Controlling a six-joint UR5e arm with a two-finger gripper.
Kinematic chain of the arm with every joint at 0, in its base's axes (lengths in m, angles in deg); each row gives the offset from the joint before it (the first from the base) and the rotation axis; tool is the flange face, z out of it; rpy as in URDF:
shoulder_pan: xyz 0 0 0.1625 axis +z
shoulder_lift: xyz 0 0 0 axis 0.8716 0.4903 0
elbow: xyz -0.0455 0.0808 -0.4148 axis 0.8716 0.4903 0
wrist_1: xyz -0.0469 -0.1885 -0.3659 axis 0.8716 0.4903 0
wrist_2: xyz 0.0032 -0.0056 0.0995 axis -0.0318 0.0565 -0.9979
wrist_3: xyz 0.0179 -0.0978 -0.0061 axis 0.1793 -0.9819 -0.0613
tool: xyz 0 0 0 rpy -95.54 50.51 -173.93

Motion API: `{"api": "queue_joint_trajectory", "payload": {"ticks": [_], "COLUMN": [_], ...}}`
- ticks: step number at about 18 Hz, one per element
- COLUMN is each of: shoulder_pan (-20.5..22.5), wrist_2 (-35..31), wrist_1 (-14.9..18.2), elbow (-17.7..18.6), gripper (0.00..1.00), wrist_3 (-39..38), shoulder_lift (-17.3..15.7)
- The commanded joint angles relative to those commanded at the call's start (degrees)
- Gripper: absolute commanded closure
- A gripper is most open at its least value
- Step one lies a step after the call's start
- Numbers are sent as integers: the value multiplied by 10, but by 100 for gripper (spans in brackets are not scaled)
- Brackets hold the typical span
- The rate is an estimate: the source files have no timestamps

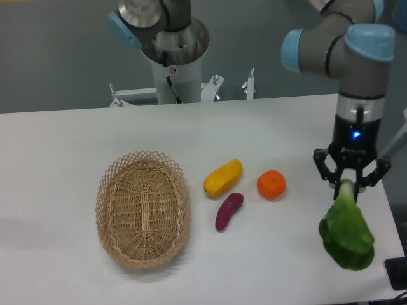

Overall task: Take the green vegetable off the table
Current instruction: 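Lift the grasped bok choy up off the table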

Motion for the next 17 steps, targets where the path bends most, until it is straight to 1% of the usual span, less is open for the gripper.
{"api": "queue_joint_trajectory", "payload": {"ticks": [5, 7, 17], "shoulder_pan": [4, 3, 2], "wrist_2": [1, 1, 0], "wrist_1": [-1, -1, -2], "elbow": [4, 5, 7], "gripper": [68, 70, 70], "wrist_3": [0, 2, 6], "shoulder_lift": [-3, -4, -4]}}
